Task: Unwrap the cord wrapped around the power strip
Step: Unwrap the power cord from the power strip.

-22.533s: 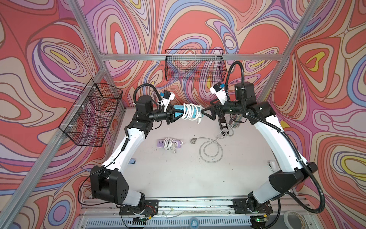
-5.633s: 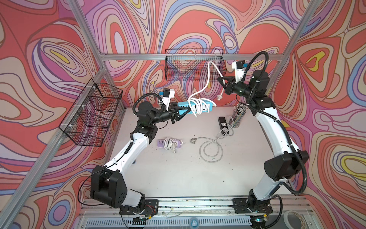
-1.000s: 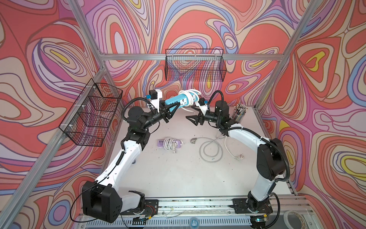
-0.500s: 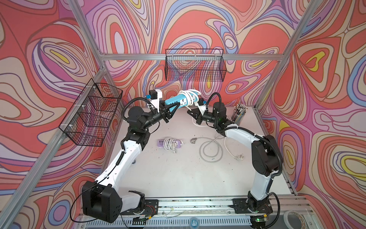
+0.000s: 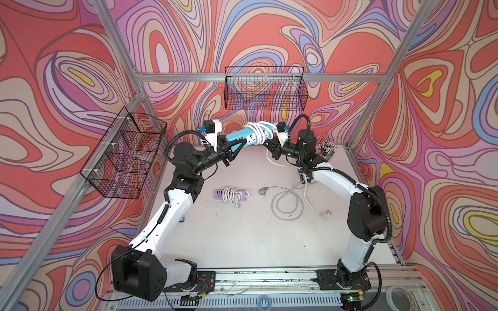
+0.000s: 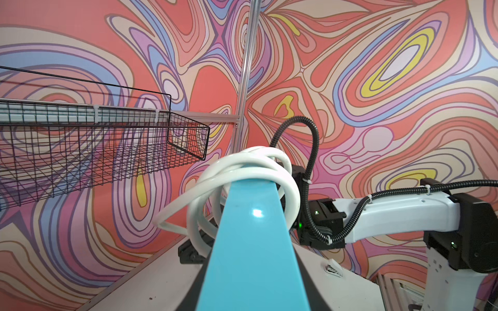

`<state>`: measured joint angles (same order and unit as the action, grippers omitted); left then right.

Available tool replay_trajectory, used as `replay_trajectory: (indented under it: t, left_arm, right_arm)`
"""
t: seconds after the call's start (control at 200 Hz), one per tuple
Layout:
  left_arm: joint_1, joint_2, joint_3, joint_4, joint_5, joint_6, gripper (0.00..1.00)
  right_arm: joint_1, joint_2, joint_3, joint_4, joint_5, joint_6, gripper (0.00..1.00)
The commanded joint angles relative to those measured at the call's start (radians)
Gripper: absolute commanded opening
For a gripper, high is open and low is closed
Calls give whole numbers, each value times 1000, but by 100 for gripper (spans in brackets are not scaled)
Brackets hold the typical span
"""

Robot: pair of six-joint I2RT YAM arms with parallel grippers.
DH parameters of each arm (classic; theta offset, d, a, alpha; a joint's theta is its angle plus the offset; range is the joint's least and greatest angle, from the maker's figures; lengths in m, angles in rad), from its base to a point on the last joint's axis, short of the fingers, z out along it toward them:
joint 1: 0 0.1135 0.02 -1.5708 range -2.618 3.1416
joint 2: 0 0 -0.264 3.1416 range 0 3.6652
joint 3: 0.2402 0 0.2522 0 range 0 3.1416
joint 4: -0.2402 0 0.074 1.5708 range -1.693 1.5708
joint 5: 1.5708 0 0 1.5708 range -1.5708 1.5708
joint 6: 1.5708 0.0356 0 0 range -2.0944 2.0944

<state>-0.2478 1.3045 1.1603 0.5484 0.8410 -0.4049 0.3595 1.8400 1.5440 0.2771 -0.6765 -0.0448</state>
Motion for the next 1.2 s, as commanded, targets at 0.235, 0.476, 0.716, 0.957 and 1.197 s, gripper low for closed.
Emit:
replay_trajectory:
  t: [0.235, 0.476, 0.716, 0.957, 1.197]
  left_arm:
    - [-15, 50, 42, 23, 37, -1, 0]
    - [-14, 23, 25, -48, -48, 90, 0]
    - [15, -32, -16, -35, -151, 130, 0]
    - [60, -79, -47, 21, -210, 111, 0]
    - [71, -115, -67, 88, -209, 76, 0]
  right_arm:
    - [-65, -182, 206, -149, 4, -1, 0]
    - [-73, -330, 133, -259, 45, -46, 0]
    - [-74, -461, -25, -385, 102, -66, 0]
    - [-74, -517, -165, -486, 99, -38, 0]
    - [-74, -451, -356, -377, 47, 71, 0]
